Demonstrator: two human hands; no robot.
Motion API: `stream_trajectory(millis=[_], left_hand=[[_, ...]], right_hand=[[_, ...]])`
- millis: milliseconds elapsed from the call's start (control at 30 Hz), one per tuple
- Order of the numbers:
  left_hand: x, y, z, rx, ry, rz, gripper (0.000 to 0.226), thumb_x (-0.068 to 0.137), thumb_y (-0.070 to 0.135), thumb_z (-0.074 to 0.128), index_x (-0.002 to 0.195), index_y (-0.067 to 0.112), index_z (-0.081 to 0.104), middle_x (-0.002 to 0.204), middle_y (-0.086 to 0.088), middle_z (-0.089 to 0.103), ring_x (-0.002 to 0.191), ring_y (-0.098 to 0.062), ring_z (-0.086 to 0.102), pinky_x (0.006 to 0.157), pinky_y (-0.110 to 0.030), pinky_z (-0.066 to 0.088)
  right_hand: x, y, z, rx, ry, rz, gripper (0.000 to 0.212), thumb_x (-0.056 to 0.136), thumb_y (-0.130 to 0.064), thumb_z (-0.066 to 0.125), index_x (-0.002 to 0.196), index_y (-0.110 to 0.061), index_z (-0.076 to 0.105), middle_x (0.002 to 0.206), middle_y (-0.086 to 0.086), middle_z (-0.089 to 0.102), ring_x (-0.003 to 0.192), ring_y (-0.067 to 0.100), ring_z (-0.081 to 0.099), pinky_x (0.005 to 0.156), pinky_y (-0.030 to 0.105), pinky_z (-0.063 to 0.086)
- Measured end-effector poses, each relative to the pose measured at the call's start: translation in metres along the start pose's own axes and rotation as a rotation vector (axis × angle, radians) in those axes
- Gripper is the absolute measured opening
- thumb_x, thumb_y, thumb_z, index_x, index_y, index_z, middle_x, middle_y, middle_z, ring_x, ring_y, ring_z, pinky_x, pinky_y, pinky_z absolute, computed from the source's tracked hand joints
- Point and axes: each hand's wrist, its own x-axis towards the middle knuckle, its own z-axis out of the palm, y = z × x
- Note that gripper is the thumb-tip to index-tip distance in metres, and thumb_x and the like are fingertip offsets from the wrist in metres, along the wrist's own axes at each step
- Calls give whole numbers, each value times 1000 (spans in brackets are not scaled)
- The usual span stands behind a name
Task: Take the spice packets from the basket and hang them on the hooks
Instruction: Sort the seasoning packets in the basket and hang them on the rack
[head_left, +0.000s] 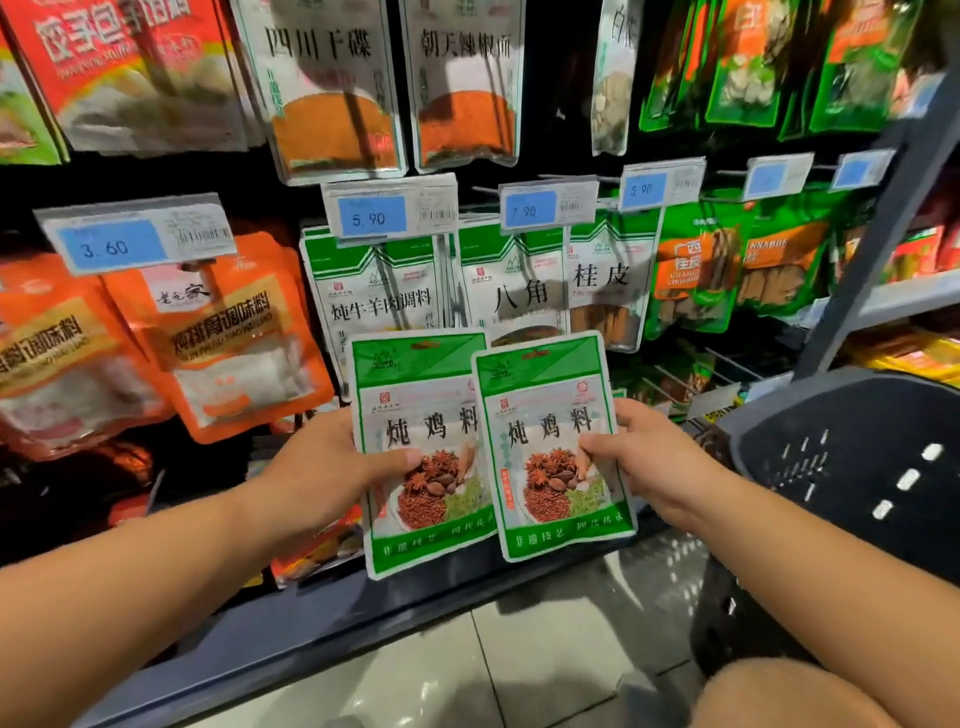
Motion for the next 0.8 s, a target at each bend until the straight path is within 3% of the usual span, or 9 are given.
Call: stream_trajectory(millis=[67, 167, 333, 400, 500, 567, 667, 733, 800], left_hand=[[8, -11, 3, 14, -12, -21, 29, 91, 3, 73, 114, 20, 74, 99, 10, 80, 86, -6, 76, 68, -15, 57], [22, -28, 7, 66, -9, -44, 30, 91, 8, 75, 117, 23, 73, 101, 11, 80, 88, -7, 76, 83, -28, 58], [43, -45, 10, 48, 4, -64, 28, 91, 9, 75, 113, 27, 74, 102, 11, 80, 91, -10, 76, 90, -35, 56], [50, -49, 12, 19, 12, -66, 27, 92, 6, 73, 108, 27, 74, 98, 11, 80, 87, -9, 77, 84, -32, 56], [59, -59, 15, 20, 13, -70, 26, 93, 5, 72, 105, 27, 74, 92, 12, 80, 75, -5, 75, 77, -32, 56], [60, -66, 16, 31, -3, -89, 25, 94, 9, 72, 111, 27, 74, 92, 9, 80, 76, -16, 76, 76, -43, 57], [62, -72, 17, 26, -29, -109, 29, 93, 15, 74, 115, 33, 74, 102, 3, 80, 95, -42, 74, 89, -71, 54], [66, -75, 16, 17, -15, -93, 27, 93, 13, 74, 115, 28, 74, 91, 6, 80, 79, -26, 77, 72, -52, 63], [68, -73, 15, 7, -4, -65, 26, 92, 8, 72, 115, 21, 73, 72, 9, 75, 56, -6, 69, 52, -23, 55]], right_hand=[[1, 22, 3, 7, 17, 58, 28, 96, 8, 57, 118, -7, 65, 84, 12, 78, 77, 23, 72, 78, 44, 61], [1, 50, 6, -28, 16, 109, 27, 95, 7, 58, 115, -8, 66, 92, 15, 78, 88, 31, 73, 93, 53, 57], [5, 101, 9, -114, 62, 209, 28, 90, 3, 61, 111, -14, 69, 94, 15, 78, 87, 49, 66, 88, 58, 54], [9, 120, 8, -112, 83, 240, 27, 91, 5, 61, 110, -12, 69, 86, 14, 78, 79, 38, 68, 84, 57, 55], [15, 140, 4, -96, 106, 279, 26, 91, 9, 61, 109, -9, 69, 78, 7, 77, 71, 16, 69, 68, 37, 54], [20, 150, 6, -76, 102, 308, 28, 90, 9, 63, 108, -12, 70, 90, 9, 78, 82, 20, 71, 74, 35, 55], [29, 156, 12, -34, 66, 304, 29, 91, 8, 63, 107, -15, 70, 99, 6, 78, 93, 25, 73, 77, 34, 57], [39, 155, 15, -9, 42, 286, 29, 92, 9, 61, 111, -12, 69, 105, 9, 78, 101, 28, 73, 84, 39, 56], [49, 154, 19, -2, 6, 262, 31, 93, 10, 60, 116, -9, 68, 109, 11, 77, 104, 29, 72, 88, 42, 56]])
